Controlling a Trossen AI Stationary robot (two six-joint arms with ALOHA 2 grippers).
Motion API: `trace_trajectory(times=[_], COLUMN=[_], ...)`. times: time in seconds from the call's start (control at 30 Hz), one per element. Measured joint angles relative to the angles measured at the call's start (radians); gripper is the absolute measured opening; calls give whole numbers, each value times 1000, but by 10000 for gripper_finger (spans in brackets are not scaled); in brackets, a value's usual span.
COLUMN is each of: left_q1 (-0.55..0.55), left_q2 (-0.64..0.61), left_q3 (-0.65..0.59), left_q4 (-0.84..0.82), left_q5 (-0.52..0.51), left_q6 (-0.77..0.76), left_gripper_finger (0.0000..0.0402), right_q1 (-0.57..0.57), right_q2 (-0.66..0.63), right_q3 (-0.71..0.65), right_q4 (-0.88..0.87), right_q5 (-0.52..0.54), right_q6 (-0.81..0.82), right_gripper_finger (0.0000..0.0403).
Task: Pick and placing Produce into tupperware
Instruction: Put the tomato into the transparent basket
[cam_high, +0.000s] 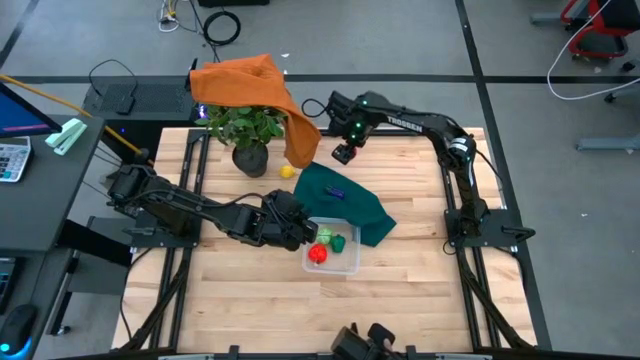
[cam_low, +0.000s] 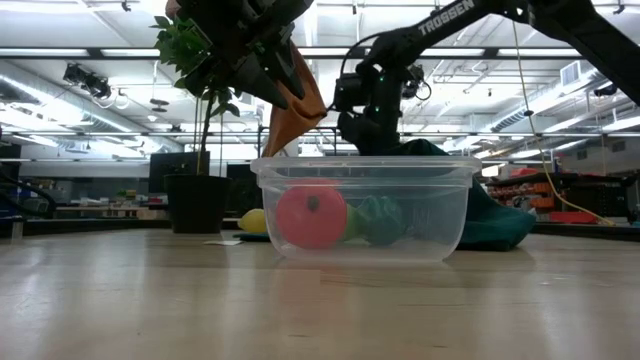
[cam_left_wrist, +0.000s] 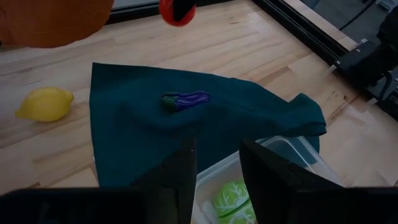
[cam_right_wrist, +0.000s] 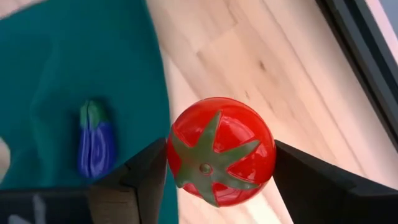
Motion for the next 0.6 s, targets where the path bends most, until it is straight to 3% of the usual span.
trace_trajectory(times=[0.6], left_q1=[-2], left_q2=[0], left_q3=[0], left_q4=[-2], left_q5=[0], left_q6=[-1], left_gripper_finger=[128], right_q1=[15], right_q2=[-51], right_q3=[-2], right_q4=[-195], right_q5=[25], right_q6=[-44], right_gripper_finger=[229])
